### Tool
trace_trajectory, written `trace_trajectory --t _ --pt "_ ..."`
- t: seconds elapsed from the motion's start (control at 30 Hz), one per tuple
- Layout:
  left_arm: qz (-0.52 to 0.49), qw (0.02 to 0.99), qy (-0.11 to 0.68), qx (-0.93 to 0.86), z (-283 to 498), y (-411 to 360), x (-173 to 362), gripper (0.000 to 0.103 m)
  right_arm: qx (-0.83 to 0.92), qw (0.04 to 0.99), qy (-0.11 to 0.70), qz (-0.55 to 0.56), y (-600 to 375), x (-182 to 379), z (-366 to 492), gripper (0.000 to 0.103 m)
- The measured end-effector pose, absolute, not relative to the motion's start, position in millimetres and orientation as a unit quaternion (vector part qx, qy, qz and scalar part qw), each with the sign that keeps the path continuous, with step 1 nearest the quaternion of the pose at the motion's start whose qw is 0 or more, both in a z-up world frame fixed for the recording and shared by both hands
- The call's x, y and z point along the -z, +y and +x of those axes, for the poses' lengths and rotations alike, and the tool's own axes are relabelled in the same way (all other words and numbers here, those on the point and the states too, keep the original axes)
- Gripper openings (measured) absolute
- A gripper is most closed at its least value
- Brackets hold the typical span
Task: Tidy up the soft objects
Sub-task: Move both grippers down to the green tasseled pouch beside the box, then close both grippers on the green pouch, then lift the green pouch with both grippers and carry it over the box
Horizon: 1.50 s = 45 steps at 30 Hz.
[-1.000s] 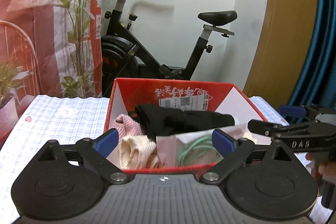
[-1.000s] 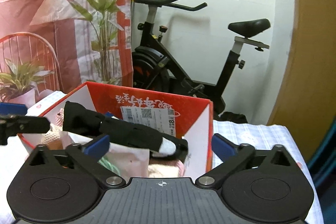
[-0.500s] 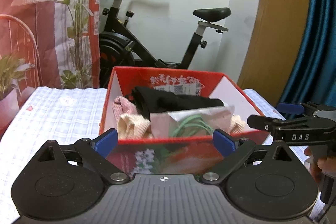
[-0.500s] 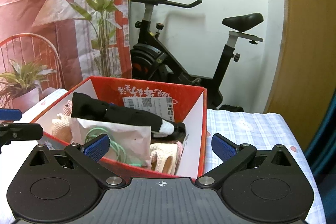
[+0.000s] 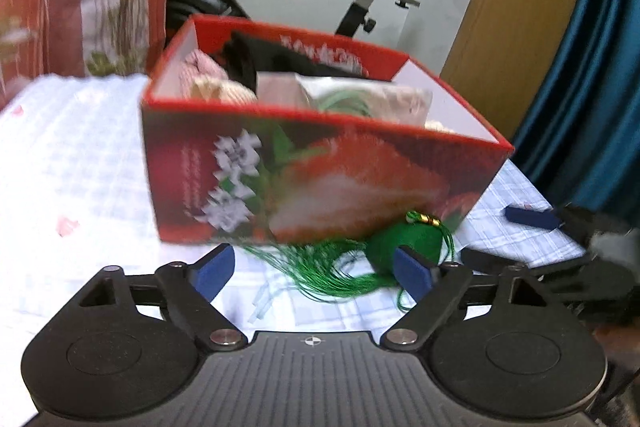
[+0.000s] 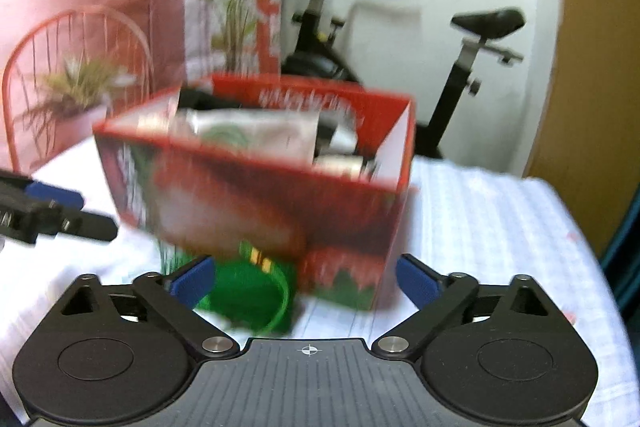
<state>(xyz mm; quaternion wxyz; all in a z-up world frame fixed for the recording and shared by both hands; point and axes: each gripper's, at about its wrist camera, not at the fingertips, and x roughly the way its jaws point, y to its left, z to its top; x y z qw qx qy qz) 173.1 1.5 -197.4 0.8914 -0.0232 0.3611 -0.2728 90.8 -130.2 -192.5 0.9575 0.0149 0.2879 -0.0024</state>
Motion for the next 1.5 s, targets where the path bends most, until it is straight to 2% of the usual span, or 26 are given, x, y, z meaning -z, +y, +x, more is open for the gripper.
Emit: trace_trajectory --t 0.07,0.4,0.5,0.53,0.6,0.63,0.67,1.1,1.5 --pt "-0.035 0.887 0.369 0.277 176 -4 202 0.087 -0.012 0.953 0.301 0.013 -126 207 94 0.081" --pt "-0.079 0.854 0.404 0.317 201 -49 223 0.087 -0.056 0.945 0.321 -0.008 -113 240 118 0.073" --pt "-0.088 0.844 0.416 0.326 208 -58 231 0.086 -0.068 0.943 0.324 -0.008 -111 243 125 0.066" --pt "-0.09 0.841 0.419 0.329 210 -61 233 0.083 -0.073 0.943 0.325 -0.007 -111 244 128 0.064" --pt "-0.095 0.834 0.425 0.338 213 -65 238 0.069 -0.083 0.943 0.321 -0.004 -109 244 130 0.062" --pt "-0.097 0.831 0.428 0.342 214 -66 240 0.058 -0.088 0.944 0.319 -0.003 -109 245 131 0.056" --pt "-0.096 0.832 0.43 0.338 214 -68 242 0.056 -0.096 0.943 0.318 -0.001 -107 245 132 0.054" --pt "-0.093 0.841 0.404 0.349 204 -61 217 0.055 -0.095 0.948 0.302 0.007 -106 230 122 0.051" --pt "-0.111 0.868 0.326 0.358 185 -29 131 0.054 -0.108 0.965 0.237 -0.015 -97 146 107 0.051"
